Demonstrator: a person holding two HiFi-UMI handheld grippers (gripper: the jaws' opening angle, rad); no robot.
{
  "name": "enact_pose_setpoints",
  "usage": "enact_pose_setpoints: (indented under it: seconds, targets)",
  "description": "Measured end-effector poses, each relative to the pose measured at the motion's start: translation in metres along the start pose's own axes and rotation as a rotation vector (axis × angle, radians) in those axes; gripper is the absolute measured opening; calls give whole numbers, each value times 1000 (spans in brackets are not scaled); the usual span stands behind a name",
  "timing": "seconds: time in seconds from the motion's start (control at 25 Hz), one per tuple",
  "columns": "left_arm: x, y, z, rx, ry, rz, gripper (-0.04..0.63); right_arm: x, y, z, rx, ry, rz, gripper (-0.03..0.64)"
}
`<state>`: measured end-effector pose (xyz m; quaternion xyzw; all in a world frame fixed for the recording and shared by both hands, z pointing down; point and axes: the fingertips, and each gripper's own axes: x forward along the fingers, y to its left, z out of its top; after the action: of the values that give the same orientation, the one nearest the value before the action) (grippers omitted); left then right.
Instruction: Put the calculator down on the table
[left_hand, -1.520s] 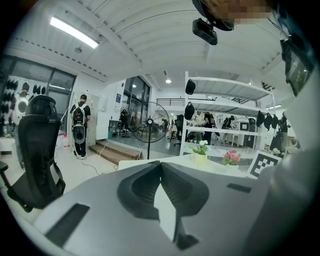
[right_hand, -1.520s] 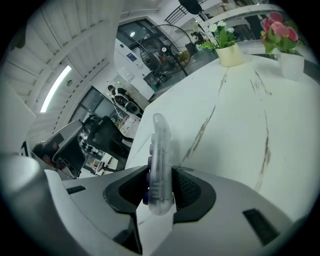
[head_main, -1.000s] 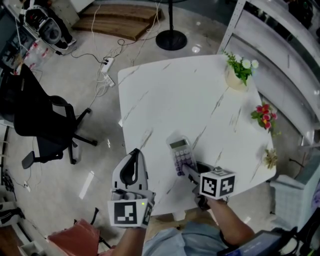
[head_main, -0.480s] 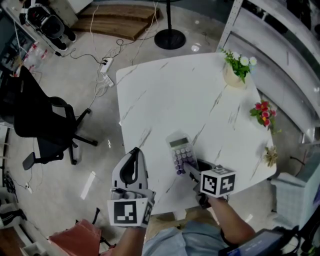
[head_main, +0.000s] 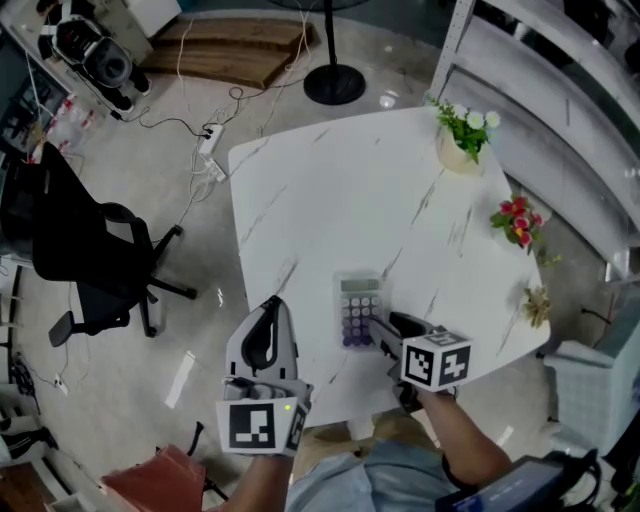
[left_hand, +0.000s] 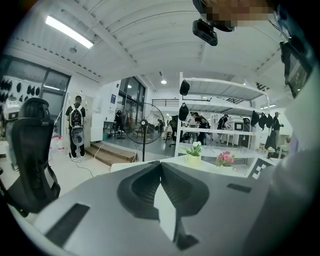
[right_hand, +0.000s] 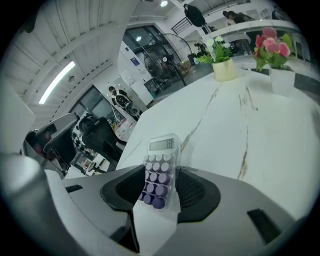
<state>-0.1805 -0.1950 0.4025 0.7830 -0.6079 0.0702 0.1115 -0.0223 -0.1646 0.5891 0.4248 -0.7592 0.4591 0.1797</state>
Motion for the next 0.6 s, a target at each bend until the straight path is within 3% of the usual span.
enact_pose_setpoints:
  seconds: [0.24, 0.6]
  targets:
    - [-10, -14, 34, 10, -62, -25, 6, -38, 45, 64, -158, -188, 32, 199]
    - [-40, -35, 122, 38, -233, -75, 6, -132, 138, 155, -434, -526, 45, 147]
